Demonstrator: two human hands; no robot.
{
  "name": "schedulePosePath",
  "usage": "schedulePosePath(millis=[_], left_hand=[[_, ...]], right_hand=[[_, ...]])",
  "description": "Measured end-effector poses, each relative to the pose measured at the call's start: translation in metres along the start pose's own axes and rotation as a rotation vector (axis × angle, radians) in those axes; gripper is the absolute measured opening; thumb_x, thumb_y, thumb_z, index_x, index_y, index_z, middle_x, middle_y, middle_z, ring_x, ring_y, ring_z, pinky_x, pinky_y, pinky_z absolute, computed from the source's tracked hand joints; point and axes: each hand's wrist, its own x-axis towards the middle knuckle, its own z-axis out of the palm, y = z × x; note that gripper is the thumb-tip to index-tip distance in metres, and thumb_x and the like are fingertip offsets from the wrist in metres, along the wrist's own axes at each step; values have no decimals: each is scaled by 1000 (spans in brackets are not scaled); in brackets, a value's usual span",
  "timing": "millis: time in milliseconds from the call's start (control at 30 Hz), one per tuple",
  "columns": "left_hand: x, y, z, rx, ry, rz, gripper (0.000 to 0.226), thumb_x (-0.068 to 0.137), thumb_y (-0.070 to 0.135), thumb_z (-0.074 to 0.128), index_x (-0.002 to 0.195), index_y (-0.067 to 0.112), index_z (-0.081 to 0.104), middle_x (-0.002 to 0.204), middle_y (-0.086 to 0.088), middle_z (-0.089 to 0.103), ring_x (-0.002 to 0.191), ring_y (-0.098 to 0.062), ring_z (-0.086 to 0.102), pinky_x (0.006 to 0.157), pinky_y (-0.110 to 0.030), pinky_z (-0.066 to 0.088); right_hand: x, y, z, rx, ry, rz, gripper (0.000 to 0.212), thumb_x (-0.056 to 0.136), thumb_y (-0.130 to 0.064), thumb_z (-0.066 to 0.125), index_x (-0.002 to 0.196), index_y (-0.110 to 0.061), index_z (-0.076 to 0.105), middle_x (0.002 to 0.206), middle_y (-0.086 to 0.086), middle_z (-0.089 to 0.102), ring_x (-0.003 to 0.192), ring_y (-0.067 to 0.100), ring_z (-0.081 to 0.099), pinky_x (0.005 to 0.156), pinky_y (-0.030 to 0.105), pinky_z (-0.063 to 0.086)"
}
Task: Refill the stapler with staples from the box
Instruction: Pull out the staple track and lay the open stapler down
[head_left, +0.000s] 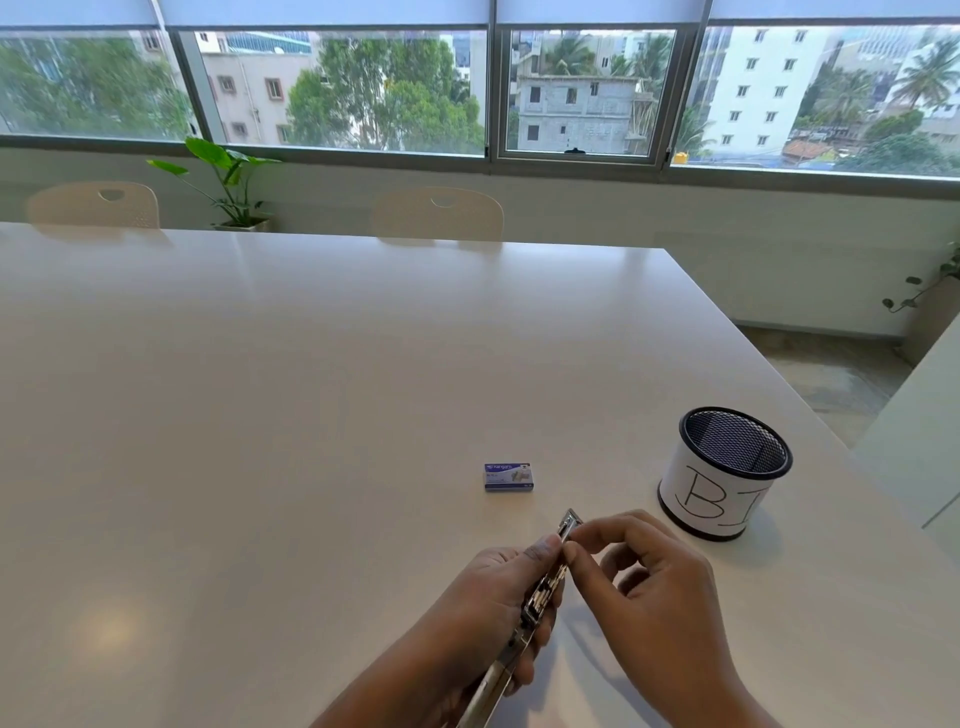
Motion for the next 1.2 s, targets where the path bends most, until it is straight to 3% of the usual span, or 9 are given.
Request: schedulePosePath(millis=[167, 367, 600, 833, 933, 1033, 1200], left_hand=[[1, -5, 0, 5, 16, 15, 50, 97, 52, 52, 64, 17, 63, 50, -5, 55, 29, -15, 46, 32, -17, 36], [3, -9, -1, -21, 9, 14, 52, 96, 53, 51, 59, 18, 61, 45, -4, 54, 25, -14, 46, 31, -14, 33], [14, -17, -6, -146, 29, 42, 56, 54, 70, 83, 62, 17, 68, 48, -4, 54, 29, -14, 45, 31, -19, 38], [16, -20, -8, -146, 35, 54, 58, 52, 71, 83, 65, 16, 68, 48, -5, 53, 30, -14, 45, 32, -18, 39], [13, -17, -9, -139, 67, 41, 49, 63, 67, 74, 56, 19, 66, 46, -5, 52, 27, -14, 43, 32, -17, 37], [11, -14, -10, -148, 85, 20, 47, 79, 60, 64, 53, 21, 67, 46, -5, 52, 27, -14, 42, 32, -16, 36], [8, -12, -9, -188, 102, -11, 54, 92, 54, 59, 51, 19, 65, 45, -5, 51, 27, -14, 41, 32, -16, 35]], right_hand=[[1, 2, 1, 48, -20, 104, 17, 74, -18, 79, 67, -30, 70, 69, -12, 69, 52, 8, 55, 44, 11, 42], [0, 0, 0, 140, -52, 180, 14, 76, -16, 78, 69, -27, 72, 54, -9, 63, 46, 1, 45, 43, 16, 41], [-8, -5, 7, 134, -129, 158, 15, 76, -16, 77, 71, -29, 71, 54, -6, 60, 44, 1, 42, 43, 16, 38], [-7, -7, 5, 141, -109, 122, 16, 76, -14, 78, 71, -28, 70, 57, -6, 62, 43, 2, 43, 42, 16, 38], [-8, -10, 4, 135, -76, 59, 17, 74, -11, 79, 69, -25, 70, 64, -8, 65, 44, 6, 47, 40, 17, 37], [-10, -14, 5, 147, -53, -5, 25, 72, -4, 79, 69, -27, 71, 79, -8, 71, 53, 13, 58, 40, 32, 46], [-11, -14, 4, 166, -37, -13, 21, 70, -8, 81, 72, -28, 73, 74, -7, 74, 57, 16, 63, 48, 36, 55]])
